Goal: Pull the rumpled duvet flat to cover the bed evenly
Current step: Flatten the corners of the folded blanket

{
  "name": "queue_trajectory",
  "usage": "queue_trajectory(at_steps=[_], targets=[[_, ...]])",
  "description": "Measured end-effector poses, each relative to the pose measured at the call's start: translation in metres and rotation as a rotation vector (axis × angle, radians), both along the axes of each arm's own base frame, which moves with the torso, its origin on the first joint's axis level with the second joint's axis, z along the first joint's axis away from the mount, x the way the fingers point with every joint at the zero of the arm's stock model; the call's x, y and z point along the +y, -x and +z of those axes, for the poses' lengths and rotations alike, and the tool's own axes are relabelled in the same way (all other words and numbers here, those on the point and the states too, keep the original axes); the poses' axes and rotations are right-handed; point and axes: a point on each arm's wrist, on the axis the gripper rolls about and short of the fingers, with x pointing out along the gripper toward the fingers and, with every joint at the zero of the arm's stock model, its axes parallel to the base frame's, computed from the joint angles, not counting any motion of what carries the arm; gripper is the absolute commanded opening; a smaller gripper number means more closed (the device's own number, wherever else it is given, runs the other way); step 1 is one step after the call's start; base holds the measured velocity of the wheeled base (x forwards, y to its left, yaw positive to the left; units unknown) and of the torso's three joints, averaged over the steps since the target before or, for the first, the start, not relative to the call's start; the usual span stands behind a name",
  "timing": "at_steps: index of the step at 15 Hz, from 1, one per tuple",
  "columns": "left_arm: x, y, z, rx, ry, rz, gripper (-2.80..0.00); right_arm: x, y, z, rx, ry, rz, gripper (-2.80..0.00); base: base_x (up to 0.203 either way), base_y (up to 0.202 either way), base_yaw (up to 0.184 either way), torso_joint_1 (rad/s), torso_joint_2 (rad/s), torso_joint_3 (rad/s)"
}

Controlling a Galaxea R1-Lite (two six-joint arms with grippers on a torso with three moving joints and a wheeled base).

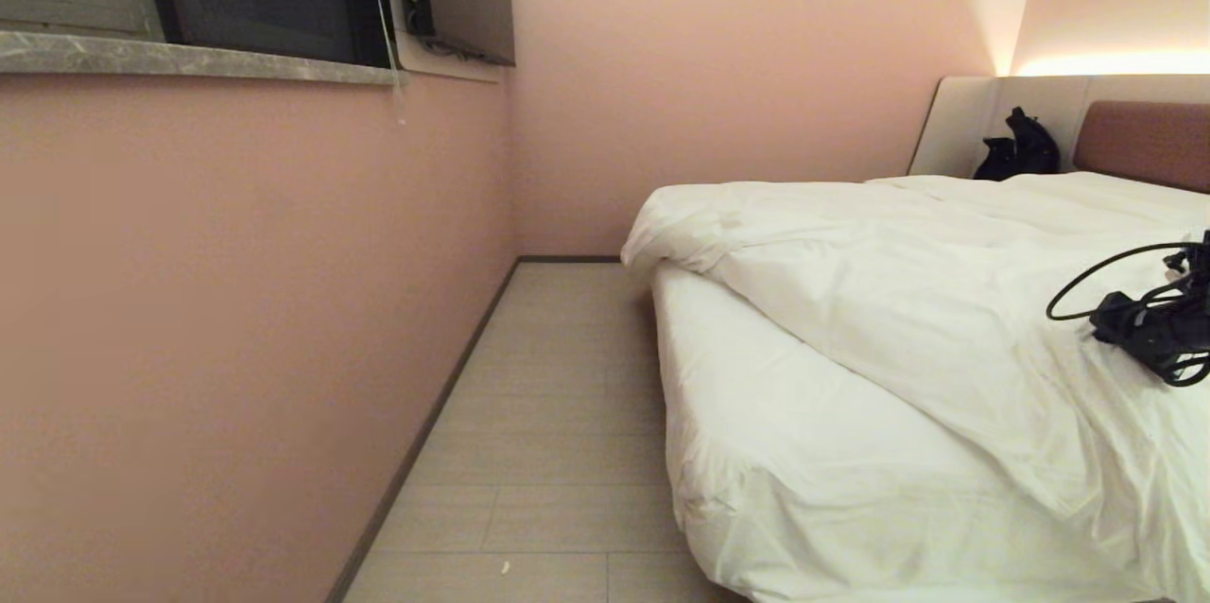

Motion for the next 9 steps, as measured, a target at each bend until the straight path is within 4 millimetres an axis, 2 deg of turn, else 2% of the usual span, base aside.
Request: queue_trajectory(at_steps=[5,7,9], targets=[[0.000,0.000,0.000,0.000,0.000,0.000,-2.80,0.039,0.032,0.048,0.041,-0.143,0.149,-2.80,0.000,0.000,0.000,0.000,0.00,0.000],[0.000,0.000,0.000,0.000,0.000,0.000,-2.80,0.059,0.047,0.057,0.084,-0.183,0.215,-2.80,0.000,0.000,0.000,0.000,0.00,0.000],[0.000,0.000,0.000,0.000,0.000,0.000,-2.80,0.088,0.069,0.057,0.165,-0.230,0.288,-2.80,0.000,0.000,0.000,0.000,0.00,0.000]])
